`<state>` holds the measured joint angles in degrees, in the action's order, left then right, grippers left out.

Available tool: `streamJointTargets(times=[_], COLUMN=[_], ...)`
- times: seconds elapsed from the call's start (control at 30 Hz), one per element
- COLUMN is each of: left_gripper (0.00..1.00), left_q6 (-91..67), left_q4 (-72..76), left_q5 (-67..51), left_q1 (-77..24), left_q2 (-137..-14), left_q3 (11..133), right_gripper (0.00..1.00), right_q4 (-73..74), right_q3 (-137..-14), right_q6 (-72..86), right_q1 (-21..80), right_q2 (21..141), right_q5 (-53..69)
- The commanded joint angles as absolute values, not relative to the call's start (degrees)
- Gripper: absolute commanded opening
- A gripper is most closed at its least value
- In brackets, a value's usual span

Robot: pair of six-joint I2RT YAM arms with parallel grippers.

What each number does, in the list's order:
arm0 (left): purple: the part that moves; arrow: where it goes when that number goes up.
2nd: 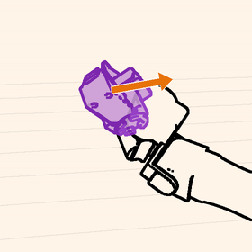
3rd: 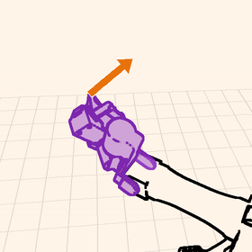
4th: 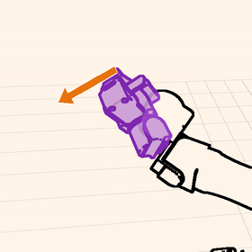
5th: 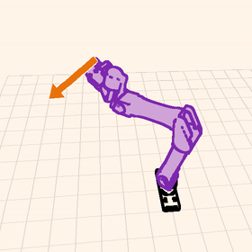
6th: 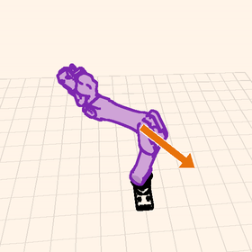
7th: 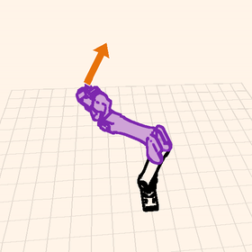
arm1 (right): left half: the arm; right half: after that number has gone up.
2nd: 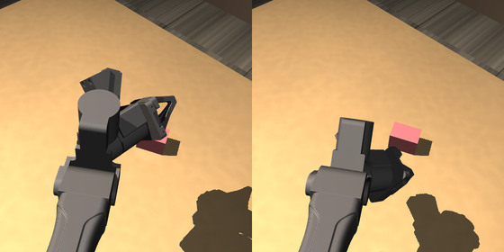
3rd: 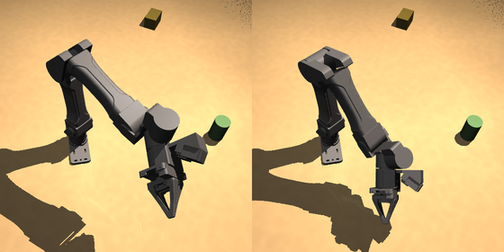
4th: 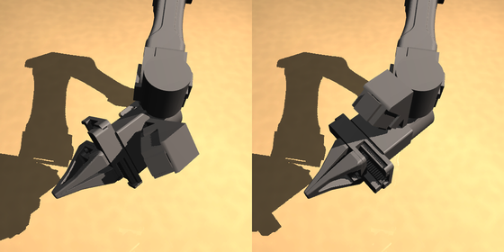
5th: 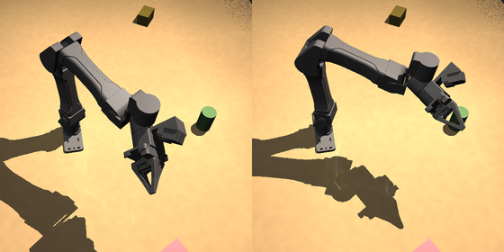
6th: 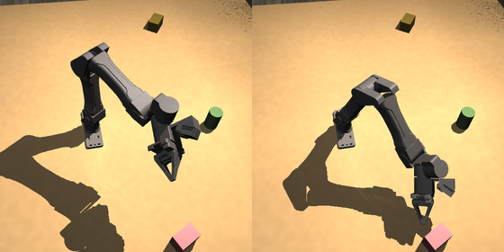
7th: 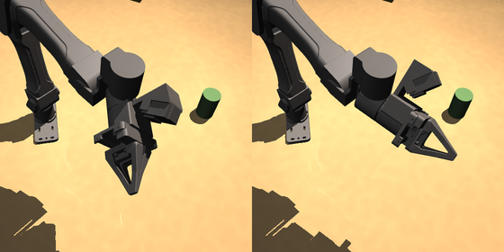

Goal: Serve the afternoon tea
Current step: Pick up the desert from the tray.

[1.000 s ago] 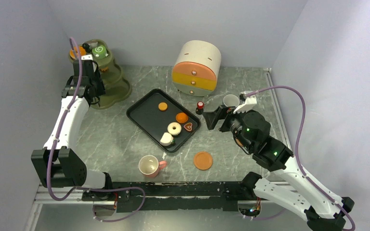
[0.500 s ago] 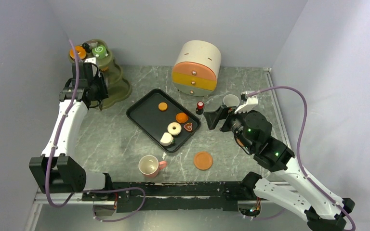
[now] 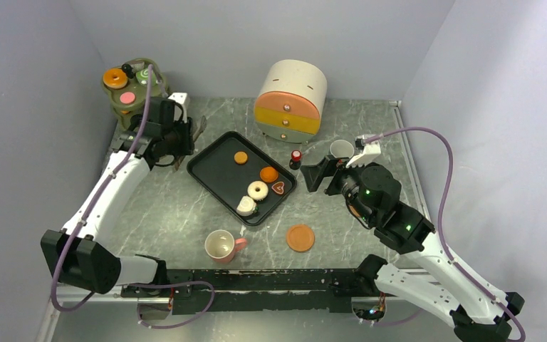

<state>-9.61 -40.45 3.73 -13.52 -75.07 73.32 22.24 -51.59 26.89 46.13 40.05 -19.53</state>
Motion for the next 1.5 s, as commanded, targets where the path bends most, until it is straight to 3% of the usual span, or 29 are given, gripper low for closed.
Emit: streamJointTargets(times=[0.0, 0.77, 1.47], left_gripper=[0.43, 0.46, 0.49], left_q6=[-10.2, -10.8, -10.9], left_q4=[-40.3, -36.2, -32.2], left_q5=[5.1, 15.3, 16.6], left_q1=[-17.8, -36.5, -37.3], left_q2=[-75.9, -85.9, -93.1], left_q3=[73.1, 72.9, 70.7], right_gripper=[0.92, 0.92, 0.92], right_q4=[22.3, 21.6, 21.5], right_q3=[-52.4, -51.3, -50.9], right_q6=[27.0, 26.6, 26.4], right_q1=[45.9, 45.9, 45.9], right_q2=[39.6, 39.6, 39.5], right_q5=[-20.6, -21.3, -21.6])
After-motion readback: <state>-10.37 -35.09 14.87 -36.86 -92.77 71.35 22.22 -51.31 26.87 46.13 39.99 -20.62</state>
